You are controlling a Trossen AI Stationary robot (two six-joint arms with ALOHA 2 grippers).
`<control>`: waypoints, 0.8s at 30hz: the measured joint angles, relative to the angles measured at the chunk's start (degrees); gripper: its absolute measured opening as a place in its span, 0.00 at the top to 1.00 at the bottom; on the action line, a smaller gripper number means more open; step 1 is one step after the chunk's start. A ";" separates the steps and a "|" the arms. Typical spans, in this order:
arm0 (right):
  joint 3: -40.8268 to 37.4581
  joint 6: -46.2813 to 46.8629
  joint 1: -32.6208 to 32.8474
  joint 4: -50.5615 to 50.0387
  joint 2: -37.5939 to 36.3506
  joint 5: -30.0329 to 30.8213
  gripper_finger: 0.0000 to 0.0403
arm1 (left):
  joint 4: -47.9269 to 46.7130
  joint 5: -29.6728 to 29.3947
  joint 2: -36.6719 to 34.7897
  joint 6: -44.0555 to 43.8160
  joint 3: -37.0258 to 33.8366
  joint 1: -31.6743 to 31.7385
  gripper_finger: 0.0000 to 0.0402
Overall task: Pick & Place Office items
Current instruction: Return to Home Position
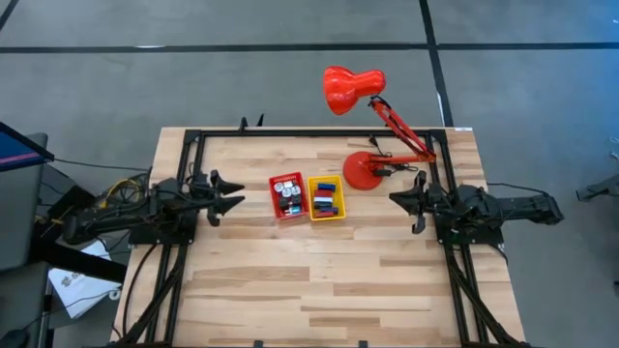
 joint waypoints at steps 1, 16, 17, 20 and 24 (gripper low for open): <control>-0.02 -0.18 0.00 0.00 0.08 0.00 0.95 | -0.12 0.00 0.30 0.09 0.00 0.00 0.51; -0.06 9.84 0.61 -0.02 2.08 -0.22 0.95 | -0.16 -0.01 8.06 1.64 0.00 0.00 0.51; -0.06 9.86 0.61 -0.02 2.08 -0.22 0.95 | -0.16 0.00 8.49 1.64 0.00 0.00 0.51; -0.06 9.86 0.61 -0.02 2.08 -0.22 0.95 | -0.13 -0.01 9.46 1.65 0.00 0.00 0.51; -0.08 9.86 0.61 -0.02 2.08 -0.22 0.95 | -0.30 -0.01 9.27 1.64 0.00 -0.04 0.51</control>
